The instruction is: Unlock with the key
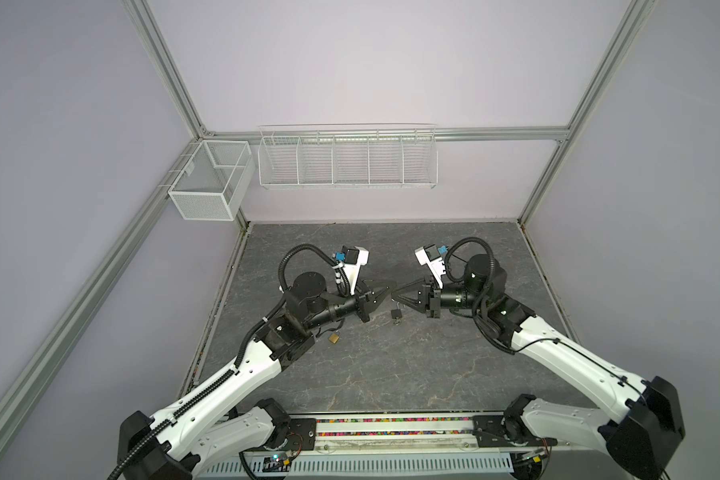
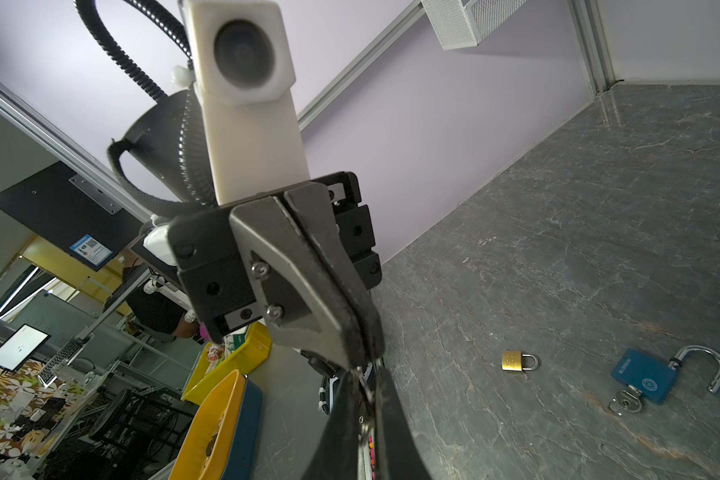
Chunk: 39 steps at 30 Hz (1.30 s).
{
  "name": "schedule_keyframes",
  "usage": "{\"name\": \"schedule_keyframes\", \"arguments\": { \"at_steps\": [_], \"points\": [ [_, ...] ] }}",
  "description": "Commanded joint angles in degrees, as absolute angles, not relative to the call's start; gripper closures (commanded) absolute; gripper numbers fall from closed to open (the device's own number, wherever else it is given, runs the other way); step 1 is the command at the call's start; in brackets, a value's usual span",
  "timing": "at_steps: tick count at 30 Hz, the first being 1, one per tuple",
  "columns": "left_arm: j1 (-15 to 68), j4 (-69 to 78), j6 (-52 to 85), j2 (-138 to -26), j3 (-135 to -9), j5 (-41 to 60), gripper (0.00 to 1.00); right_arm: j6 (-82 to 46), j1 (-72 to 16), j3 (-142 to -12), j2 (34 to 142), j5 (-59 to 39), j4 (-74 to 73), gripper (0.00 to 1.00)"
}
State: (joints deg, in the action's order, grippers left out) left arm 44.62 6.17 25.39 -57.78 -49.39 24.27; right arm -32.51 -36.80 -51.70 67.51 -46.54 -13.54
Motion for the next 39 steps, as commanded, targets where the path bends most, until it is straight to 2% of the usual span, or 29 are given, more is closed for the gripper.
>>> {"name": "schedule_keyframes", "arguments": {
  "at_steps": [1, 14, 15, 16, 20, 23, 28, 32, 39],
  "points": [
    [44.46, 6.78, 24.74, -57.50, -51.01, 24.76, 1.00, -31.40, -37.07, -53.17, 66.71, -46.96, -13.67, 0.94],
    [44.38, 6.10, 25.00, -56.89, -50.98, 22.65, 1.00, -32.52, -37.08, -53.17, 66.18, -45.71, -13.28, 0.94],
    [44.39, 5.86, 25.17, -56.76, -50.98, 22.11, 0.96, -32.52, -37.00, -53.15, 66.05, -45.42, -12.89, 0.94],
    [44.34, 5.50, 25.21, -56.77, -51.19, 21.57, 0.86, -32.16, -37.02, -53.15, 65.84, -44.68, -11.90, 0.94],
    [43.94, 4.06, 25.80, -56.24, -51.49, 20.60, 0.62, -30.13, -37.13, -53.35, 65.19, -41.71, -7.03, 0.94],
    [43.77, 2.35, 27.12, -54.89, -50.51, 16.93, 0.52, -28.72, -37.04, -53.84, 65.64, -39.73, -2.48, 0.94],
    [43.74, -6.75, 30.06, -52.17, -49.51, 4.79, 0.49, -26.13, -37.59, -55.05, 66.51, -34.47, 5.85, 0.93],
    [43.70, -16.67, 32.24, -51.33, -48.77, -3.72, 0.49, -22.91, -40.76, -56.81, 67.40, -25.15, 13.71, 0.93],
    [43.67, -29.78, 33.63, -54.19, -47.16, -12.30, 0.48, -25.00, -45.88, -55.04, 70.70, -20.48, 14.28, 0.93]
  ]
}}
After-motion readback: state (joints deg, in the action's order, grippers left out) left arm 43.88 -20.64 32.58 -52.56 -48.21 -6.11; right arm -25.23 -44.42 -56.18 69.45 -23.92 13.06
